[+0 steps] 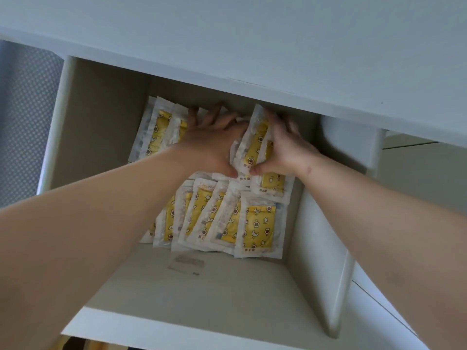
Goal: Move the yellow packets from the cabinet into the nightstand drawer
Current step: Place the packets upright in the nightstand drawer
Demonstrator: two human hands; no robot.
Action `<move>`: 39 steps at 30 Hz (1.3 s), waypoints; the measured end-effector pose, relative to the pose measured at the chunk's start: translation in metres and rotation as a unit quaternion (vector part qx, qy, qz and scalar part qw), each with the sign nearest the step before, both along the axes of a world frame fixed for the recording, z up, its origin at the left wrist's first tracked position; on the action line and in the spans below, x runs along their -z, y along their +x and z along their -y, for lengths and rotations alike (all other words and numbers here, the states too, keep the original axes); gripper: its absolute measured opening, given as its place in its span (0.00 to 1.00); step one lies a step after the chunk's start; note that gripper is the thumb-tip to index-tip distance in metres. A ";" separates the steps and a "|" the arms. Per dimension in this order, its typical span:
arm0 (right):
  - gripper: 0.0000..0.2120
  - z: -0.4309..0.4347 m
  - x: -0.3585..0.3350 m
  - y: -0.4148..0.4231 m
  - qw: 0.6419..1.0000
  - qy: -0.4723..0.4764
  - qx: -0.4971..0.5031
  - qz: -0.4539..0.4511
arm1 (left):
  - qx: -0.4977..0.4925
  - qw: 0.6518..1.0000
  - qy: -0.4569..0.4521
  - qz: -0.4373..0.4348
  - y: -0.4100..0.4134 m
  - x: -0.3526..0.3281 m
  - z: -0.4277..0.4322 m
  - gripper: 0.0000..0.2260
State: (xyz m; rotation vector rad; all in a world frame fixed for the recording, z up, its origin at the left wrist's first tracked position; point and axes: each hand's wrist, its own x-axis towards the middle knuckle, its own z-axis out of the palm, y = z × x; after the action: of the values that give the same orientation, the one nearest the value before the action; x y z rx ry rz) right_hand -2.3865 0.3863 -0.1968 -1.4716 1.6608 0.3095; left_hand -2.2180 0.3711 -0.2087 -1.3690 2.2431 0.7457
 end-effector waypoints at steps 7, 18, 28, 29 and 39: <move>0.45 -0.008 -0.003 0.002 0.996 -0.047 -0.052 -0.061 | -0.006 1.000 0.000 -0.014 0.009 -0.002 -0.005 0.47; 0.44 -0.007 -0.012 -0.002 0.993 -0.012 -0.075 -0.090 | -0.028 0.999 0.016 -0.015 -0.008 -0.006 -0.010 0.42; 0.50 -0.006 -0.015 0.003 0.997 -0.003 -0.039 -0.072 | -0.058 0.998 -0.017 0.017 0.005 0.000 -0.011 0.51; 0.48 -0.006 -0.016 0.003 0.996 -0.004 -0.043 -0.076 | -0.056 0.998 -0.016 0.017 0.007 0.000 -0.010 0.51; 0.42 -0.015 -0.032 0.015 0.995 -0.039 -0.019 -0.095 | -0.088 0.996 -0.008 0.014 0.013 -0.025 -0.015 0.42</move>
State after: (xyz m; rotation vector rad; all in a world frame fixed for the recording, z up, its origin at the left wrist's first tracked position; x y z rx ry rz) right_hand -2.3715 0.4012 -0.1647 -1.5751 1.8143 0.4209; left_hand -2.2051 0.3863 -0.1837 -1.5900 2.1312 0.7641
